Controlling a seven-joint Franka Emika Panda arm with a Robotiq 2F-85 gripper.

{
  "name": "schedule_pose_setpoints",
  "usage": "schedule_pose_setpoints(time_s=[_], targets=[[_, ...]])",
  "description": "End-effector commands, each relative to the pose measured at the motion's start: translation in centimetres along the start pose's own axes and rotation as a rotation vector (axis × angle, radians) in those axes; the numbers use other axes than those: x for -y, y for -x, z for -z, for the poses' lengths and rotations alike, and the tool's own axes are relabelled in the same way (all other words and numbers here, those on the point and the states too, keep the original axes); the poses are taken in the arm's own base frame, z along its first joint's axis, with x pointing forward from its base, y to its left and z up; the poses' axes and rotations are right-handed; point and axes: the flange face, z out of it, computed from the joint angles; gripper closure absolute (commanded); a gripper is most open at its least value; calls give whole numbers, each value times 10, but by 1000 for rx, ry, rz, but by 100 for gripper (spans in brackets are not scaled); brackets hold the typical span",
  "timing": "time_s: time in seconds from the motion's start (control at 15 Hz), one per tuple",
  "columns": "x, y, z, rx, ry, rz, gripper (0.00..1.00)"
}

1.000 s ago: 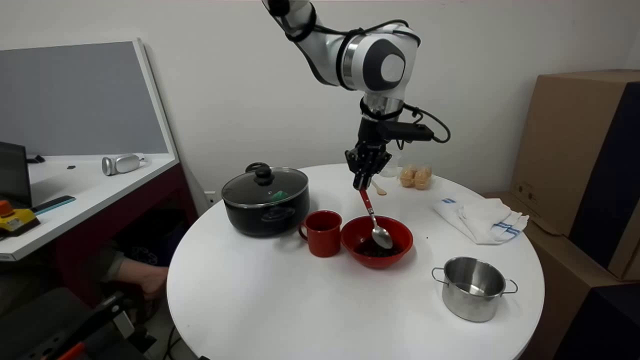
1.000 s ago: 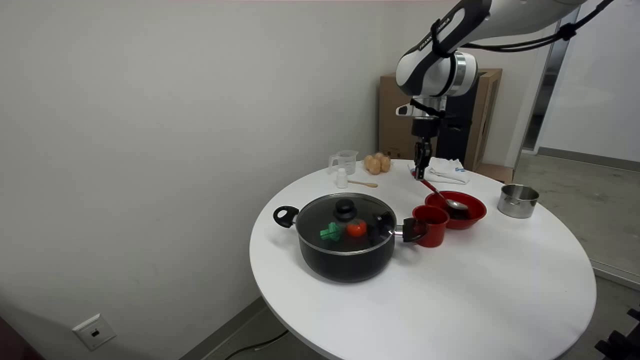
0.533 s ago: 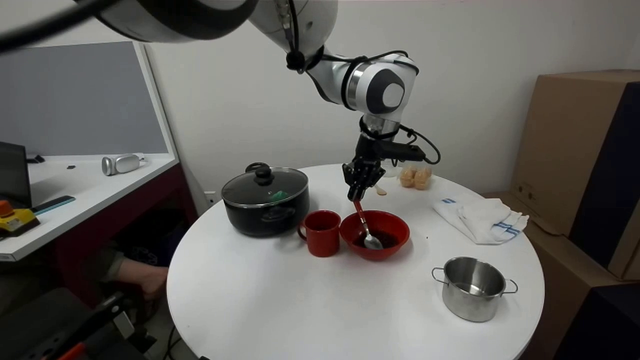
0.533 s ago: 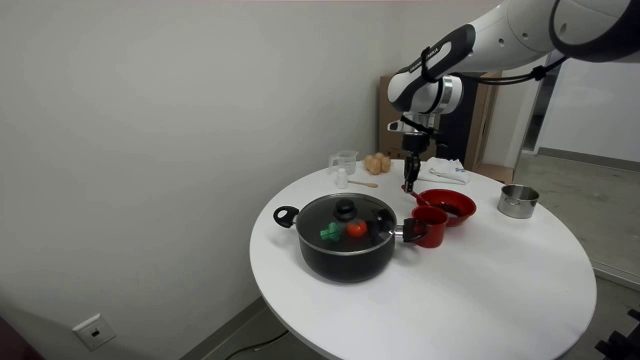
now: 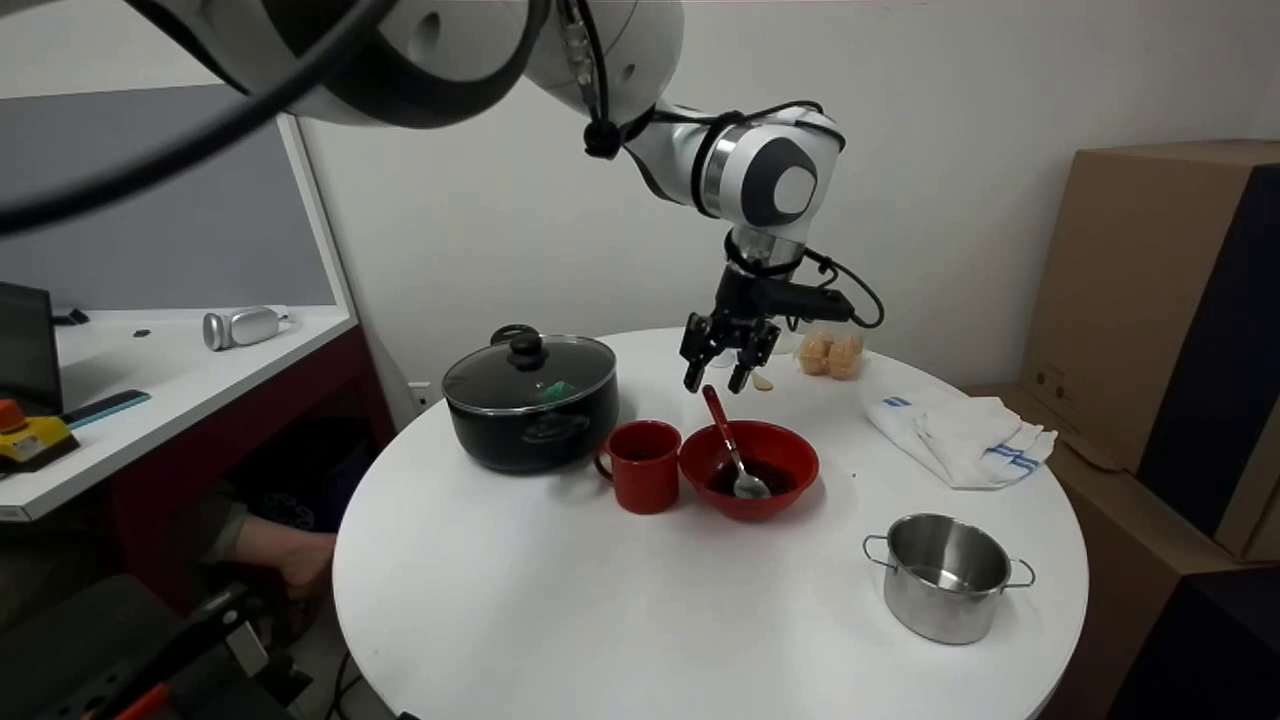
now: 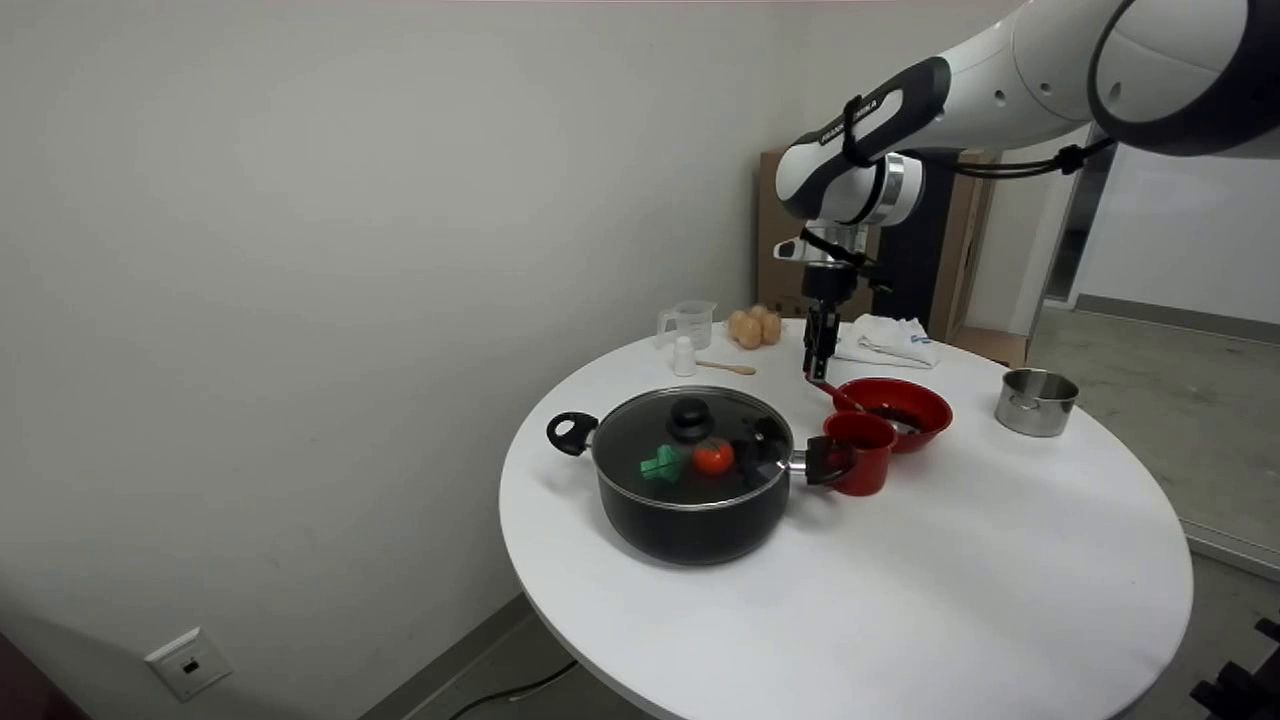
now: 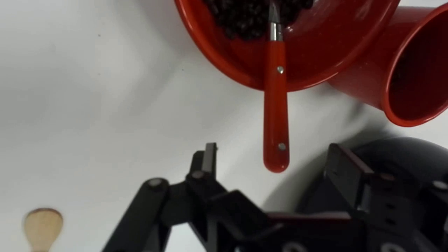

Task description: Put a spoonful of the things in the red bowl into the mug

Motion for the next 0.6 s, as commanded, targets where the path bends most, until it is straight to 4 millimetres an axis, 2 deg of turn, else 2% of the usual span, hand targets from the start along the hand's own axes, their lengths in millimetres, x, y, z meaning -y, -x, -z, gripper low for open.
schedule_pose_setpoints(time_s=[0.0, 0.27, 0.53], targets=[[17, -11, 44, 62, 10, -55, 0], [49, -30, 89, 143, 36, -131, 0], [94, -55, 104, 210, 52, -253, 0]])
